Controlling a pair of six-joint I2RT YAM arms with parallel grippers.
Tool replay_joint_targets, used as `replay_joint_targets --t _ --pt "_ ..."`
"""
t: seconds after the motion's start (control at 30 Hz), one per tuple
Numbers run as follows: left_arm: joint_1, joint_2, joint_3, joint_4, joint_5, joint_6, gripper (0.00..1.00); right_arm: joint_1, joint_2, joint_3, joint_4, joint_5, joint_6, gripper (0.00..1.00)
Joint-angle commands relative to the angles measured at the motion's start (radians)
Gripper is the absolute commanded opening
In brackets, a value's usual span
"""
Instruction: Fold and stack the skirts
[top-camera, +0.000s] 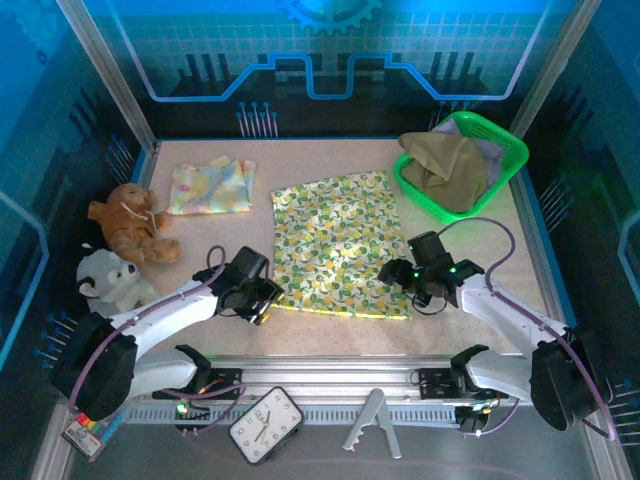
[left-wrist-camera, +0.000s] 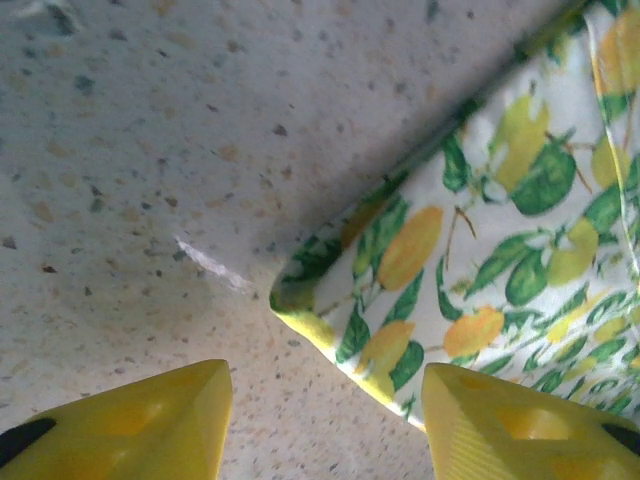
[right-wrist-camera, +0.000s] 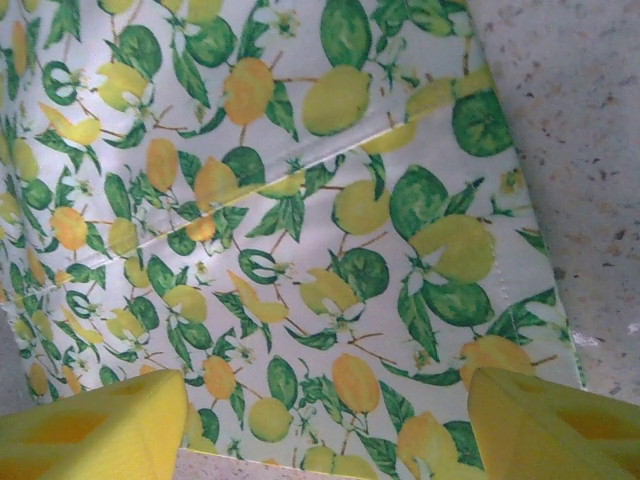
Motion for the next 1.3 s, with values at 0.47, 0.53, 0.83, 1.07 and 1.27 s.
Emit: replay_joint_targets --t 0.47,0.53,0.83,1.07,1.27 --pt "-0.009 0.032 -0.008 0.036 -0.076 -0.091 0.51 -0.021 -0.060 -0.047 -0.038 0.006 0.046 0.76" --pt "-0.010 0.012 -0.012 0.012 -0.080 -0.093 0.51 -0.027 -0.066 -0.053 -0.041 0.005 0.048 0.77" --pt "-0.010 0.076 -0.011 0.114 -0.046 -0.095 0.45 -0.072 -0.083 -0.066 -0.101 -0.018 0.031 0.73" --pt "-0.010 0.087 0.009 0.104 -0.063 -0.088 0.29 -0.128 -0.100 -0.067 -0.224 -0.069 -0.061 0.65" --pt "-0.010 0.067 0.021 0.078 -0.078 -0.070 0.08 -0.133 -0.102 -0.097 -0.240 -0.170 -0.054 0.59"
